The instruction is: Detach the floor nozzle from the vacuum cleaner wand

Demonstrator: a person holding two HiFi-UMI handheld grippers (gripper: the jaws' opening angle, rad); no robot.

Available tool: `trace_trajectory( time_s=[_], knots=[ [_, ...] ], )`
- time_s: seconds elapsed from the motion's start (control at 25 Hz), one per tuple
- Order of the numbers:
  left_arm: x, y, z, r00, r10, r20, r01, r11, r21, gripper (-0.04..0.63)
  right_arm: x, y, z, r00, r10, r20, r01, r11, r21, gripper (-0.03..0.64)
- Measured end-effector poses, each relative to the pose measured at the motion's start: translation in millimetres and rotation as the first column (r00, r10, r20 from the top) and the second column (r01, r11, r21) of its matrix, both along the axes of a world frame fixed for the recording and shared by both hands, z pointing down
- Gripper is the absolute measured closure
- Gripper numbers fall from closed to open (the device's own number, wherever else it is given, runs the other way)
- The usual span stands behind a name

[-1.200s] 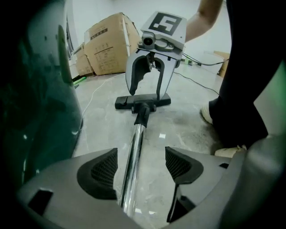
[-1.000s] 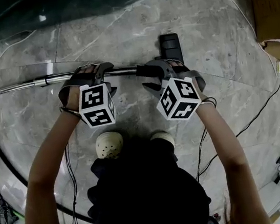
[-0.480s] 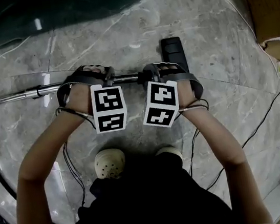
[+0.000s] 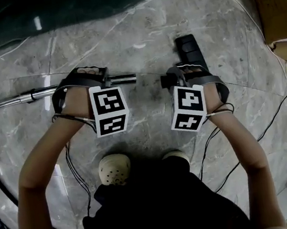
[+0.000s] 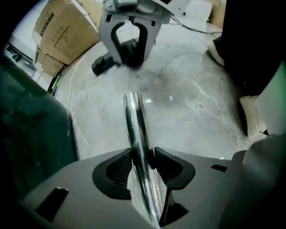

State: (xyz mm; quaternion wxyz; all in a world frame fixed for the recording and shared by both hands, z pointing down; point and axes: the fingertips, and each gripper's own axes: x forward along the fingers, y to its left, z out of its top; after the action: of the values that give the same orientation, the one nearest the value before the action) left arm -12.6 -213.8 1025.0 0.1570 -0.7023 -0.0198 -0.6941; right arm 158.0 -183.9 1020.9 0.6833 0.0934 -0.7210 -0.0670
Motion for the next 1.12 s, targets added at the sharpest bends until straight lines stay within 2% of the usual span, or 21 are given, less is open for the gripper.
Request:
trace_trajectory(
  time_s=[0.08,0.16,0.28,0.48,0.52,0.56,0.6,0.68,0.76,0.8,0.84,0.88,0.92,1.0,1.04,1.08,1.12],
  knots=[
    [-27.7,-12.7,-1.9,0.998,-0.058,0.029,0.059,0.998,-0.003,0.431,57.2,-0.2,1.2,0.995,0.069,-0.072,-0.07,0.998,-0.004,0.436],
    [-39.9,-18.2,-6.2,0.994,-0.106,0.024,0.106,0.994,-0.014,0.434,94.3,-2.0,-2.9,0.983,0.153,-0.1,-0.155,0.988,-0.015,0.436],
    [-32.9,-16.4,-3.5,0.994,-0.112,0.008,0.112,0.994,-0.014,0.434,105.9,1.0,-8.1,0.983,0.162,-0.088,-0.164,0.986,-0.008,0.436],
    [-23.8,-17.3,0.0,0.998,-0.065,0.0,0.065,0.998,0.014,0.431,102.8,5.3,3.0,0.99,0.12,-0.072,-0.122,0.992,-0.02,0.432],
    [-23.2,-17.2,-1.2,0.999,-0.052,-0.009,0.052,0.998,0.027,0.426,100.4,7.2,3.3,0.991,0.128,-0.05,-0.13,0.991,-0.027,0.348],
    [-22.8,-16.9,-4.6,0.999,-0.042,-0.025,0.043,0.998,0.041,0.379,96.8,7.9,0.2,0.989,0.145,-0.01,-0.146,0.989,-0.028,0.285],
    [-22.7,-15.7,-9.5,0.998,-0.038,-0.048,0.041,0.998,0.047,0.3,92.7,7.8,-5.8,0.985,0.167,0.041,-0.166,0.986,-0.027,0.251],
    [-22.5,-10.5,-20.8,0.99,-0.066,-0.121,0.069,0.997,0.019,0.268,86.6,6.2,-21.3,0.967,0.216,0.136,-0.214,0.976,-0.026,0.232],
    [-17.2,-6.2,-33.5,0.959,-0.14,-0.245,0.134,0.99,-0.039,0.268,81.5,-0.1,-39.5,0.932,0.273,0.237,-0.277,0.961,-0.014,0.232],
    [-11.7,-7.6,-41.8,0.928,-0.188,-0.322,0.177,0.982,-0.064,0.268,77.8,-6.1,-51.0,0.9,0.309,0.309,-0.321,0.947,-0.01,0.233],
    [-5.5,-11.3,-50.8,0.887,-0.236,-0.396,0.221,0.972,-0.084,0.269,73.1,-13.5,-64.1,0.848,0.349,0.398,-0.374,0.927,-0.015,0.233],
    [0.6,-16.2,-59.5,0.843,-0.277,-0.46,0.259,0.96,-0.103,0.27,68.2,-21.3,-78.1,0.776,0.389,0.497,-0.43,0.902,-0.035,0.233],
    [6.5,-21.6,-67.6,0.799,-0.31,-0.515,0.29,0.949,-0.122,0.27,63.9,-28.8,-91.8,0.686,0.422,0.593,-0.48,0.875,-0.069,0.235],
    [18.4,-35.6,-84.6,0.702,-0.359,-0.615,0.346,0.927,-0.147,0.273,57.6,-41.9,-115.3,0.483,0.454,0.749,-0.545,0.825,-0.149,0.235],
    [23.9,-44.5,-94.3,0.647,-0.376,-0.663,0.379,0.913,-0.149,0.299,56.4,-47.8,-124.4,0.388,0.453,0.803,-0.57,0.802,-0.177,0.236],
    [28.9,-53.3,-104.0,0.59,-0.388,-0.708,0.411,0.899,-0.151,0.393,57.5,-53.1,-131.3,0.307,0.443,0.842,-0.602,0.776,-0.189,0.244],
    [33.7,-60.6,-112.6,0.534,-0.397,-0.746,0.438,0.885,-0.157,0.485,61.4,-58.1,-136.4,0.24,0.43,0.871,-0.643,0.742,-0.189,0.322]
  ],
)
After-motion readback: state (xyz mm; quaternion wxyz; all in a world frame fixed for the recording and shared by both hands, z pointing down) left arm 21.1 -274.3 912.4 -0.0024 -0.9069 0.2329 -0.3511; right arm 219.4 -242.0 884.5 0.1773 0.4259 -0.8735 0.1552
